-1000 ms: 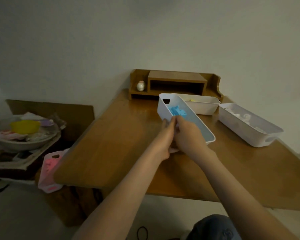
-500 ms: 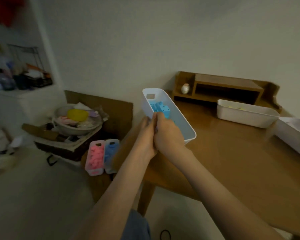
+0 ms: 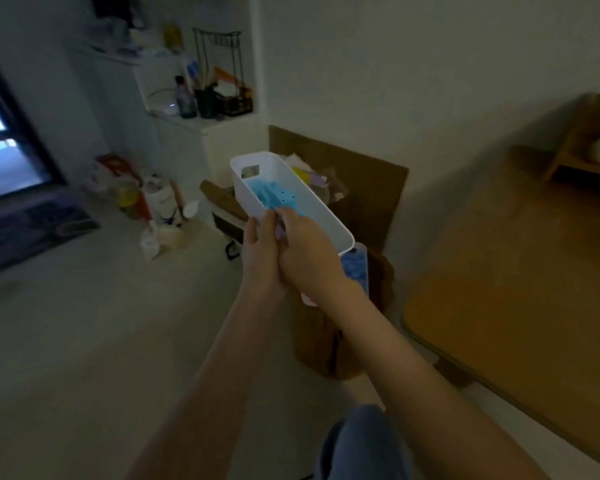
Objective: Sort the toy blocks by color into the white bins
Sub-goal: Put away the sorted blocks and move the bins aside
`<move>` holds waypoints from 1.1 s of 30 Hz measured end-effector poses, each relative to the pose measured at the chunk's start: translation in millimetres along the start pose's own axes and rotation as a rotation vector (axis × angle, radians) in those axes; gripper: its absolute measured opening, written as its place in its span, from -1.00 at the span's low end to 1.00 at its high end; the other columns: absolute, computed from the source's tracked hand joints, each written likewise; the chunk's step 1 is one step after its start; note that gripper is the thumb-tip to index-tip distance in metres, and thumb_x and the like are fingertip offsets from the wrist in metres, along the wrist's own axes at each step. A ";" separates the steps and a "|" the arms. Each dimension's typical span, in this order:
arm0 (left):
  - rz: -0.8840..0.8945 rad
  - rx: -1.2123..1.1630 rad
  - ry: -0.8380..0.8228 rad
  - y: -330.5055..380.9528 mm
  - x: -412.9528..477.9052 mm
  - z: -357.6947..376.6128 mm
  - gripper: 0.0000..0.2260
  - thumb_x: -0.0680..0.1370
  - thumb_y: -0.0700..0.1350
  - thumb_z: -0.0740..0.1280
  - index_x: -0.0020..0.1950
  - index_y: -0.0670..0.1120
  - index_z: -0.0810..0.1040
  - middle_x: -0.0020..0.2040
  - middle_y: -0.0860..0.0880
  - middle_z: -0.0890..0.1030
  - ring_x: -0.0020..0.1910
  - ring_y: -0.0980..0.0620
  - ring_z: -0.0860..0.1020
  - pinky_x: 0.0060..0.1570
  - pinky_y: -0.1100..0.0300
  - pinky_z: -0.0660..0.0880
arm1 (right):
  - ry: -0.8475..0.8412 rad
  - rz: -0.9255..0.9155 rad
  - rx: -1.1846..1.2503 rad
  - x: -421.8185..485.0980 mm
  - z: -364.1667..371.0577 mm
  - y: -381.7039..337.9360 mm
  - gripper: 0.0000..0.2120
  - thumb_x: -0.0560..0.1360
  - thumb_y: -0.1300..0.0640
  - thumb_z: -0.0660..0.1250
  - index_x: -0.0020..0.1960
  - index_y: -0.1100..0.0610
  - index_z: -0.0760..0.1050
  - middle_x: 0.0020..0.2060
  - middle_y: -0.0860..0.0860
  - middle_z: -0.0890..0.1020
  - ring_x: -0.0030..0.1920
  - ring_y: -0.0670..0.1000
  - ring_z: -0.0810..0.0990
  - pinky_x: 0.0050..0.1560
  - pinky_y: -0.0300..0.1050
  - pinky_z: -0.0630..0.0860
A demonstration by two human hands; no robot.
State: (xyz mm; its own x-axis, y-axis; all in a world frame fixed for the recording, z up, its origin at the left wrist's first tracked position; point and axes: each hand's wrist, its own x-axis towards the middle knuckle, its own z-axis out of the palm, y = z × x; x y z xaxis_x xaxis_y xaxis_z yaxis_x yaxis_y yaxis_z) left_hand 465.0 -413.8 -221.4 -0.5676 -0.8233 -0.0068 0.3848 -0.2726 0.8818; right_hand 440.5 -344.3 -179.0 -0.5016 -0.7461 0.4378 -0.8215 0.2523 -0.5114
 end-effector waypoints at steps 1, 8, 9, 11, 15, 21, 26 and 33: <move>0.024 -0.004 0.030 -4.9 7.7 -10.0 -0.60 0.59 0.02 0.23 0.38 -0.13 0.38 0.21 -0.17 0.56 0.11 -0.06 0.60 -0.10 0.08 0.59 | -0.020 -0.007 0.105 3.0 7.4 2.8 -0.66 0.57 0.17 0.18 0.34 0.14 0.35 0.17 0.13 0.56 0.17 0.08 0.53 0.23 -0.02 0.44; -0.209 -0.090 0.115 -60.9 56.9 -55.0 -0.62 0.58 0.09 0.23 0.33 -0.05 0.44 0.20 -0.12 0.59 0.07 -0.09 0.63 -0.07 -0.05 0.59 | 0.402 0.347 0.043 5.4 64.1 65.8 -0.58 0.40 0.11 0.28 0.25 0.15 0.40 0.12 0.12 0.46 0.13 0.09 0.41 0.09 -0.01 0.39; -0.228 -0.056 0.101 -71.4 63.6 -52.8 -0.63 0.58 0.10 0.24 0.32 -0.04 0.44 0.18 -0.11 0.60 0.04 -0.08 0.64 -0.08 -0.05 0.60 | 0.378 0.506 0.086 7.3 69.2 81.0 -0.55 0.40 0.14 0.28 0.28 0.14 0.36 0.17 0.13 0.41 0.18 0.10 0.37 0.15 0.00 0.39; -0.249 0.039 0.076 -87.9 67.4 -43.1 -0.63 0.57 0.10 0.24 0.32 -0.02 0.44 0.14 -0.05 0.63 0.03 -0.04 0.64 -0.02 -0.07 0.59 | 0.275 0.734 0.255 7.1 72.9 115.0 -0.55 0.45 0.16 0.29 0.32 0.12 0.31 0.23 0.10 0.37 0.22 0.07 0.37 0.19 0.02 0.44; -0.255 0.224 -0.011 -125.3 86.4 -18.1 -0.63 0.58 0.14 0.21 0.33 0.03 0.43 0.13 0.01 0.63 0.03 0.02 0.64 -0.03 0.02 0.61 | 0.071 0.974 0.576 13.6 72.7 169.2 -0.71 0.60 0.12 0.13 0.29 0.13 0.40 0.13 0.10 0.55 -0.08 0.03 0.57 -0.14 -0.16 0.57; -0.337 0.695 -0.028 -201.1 117.9 15.2 -0.54 0.54 0.28 0.13 0.31 0.04 0.42 0.18 -0.10 0.56 0.15 -0.13 0.54 0.14 -0.09 0.51 | 0.407 0.896 0.427 -3.9 78.2 238.3 -0.73 0.57 0.18 0.18 0.25 0.13 0.46 0.07 0.02 0.56 0.04 0.00 0.53 -0.07 -0.24 0.50; -0.224 1.460 -0.132 -251.6 119.1 21.9 -0.52 0.57 0.07 0.18 0.43 -0.10 0.24 0.32 -0.10 0.41 0.30 -0.10 0.39 0.30 0.00 0.35 | 0.516 1.074 0.298 -18.6 79.8 289.9 -0.65 0.55 0.16 0.10 0.29 0.06 0.44 0.12 0.05 0.58 0.08 0.10 0.57 0.04 0.10 0.56; -0.214 1.543 -0.194 -258.4 128.0 11.7 -0.65 0.62 -0.03 0.13 0.37 -0.13 0.28 0.24 -0.11 0.46 0.20 -0.09 0.47 0.13 0.07 0.41 | 0.342 1.204 0.196 -57.1 98.9 319.7 -0.73 0.56 0.10 0.13 0.22 0.07 0.45 -0.06 0.02 0.57 -0.07 0.10 0.59 -0.06 0.14 0.60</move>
State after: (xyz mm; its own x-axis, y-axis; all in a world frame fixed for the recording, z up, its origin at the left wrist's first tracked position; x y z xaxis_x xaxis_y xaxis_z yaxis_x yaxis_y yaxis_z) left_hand 284.4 -442.9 -444.6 -0.6403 -0.7301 -0.2387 -0.7297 0.4810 0.4859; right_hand 233.3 -282.0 -440.6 -0.9694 0.0953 -0.2263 0.2413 0.5415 -0.8053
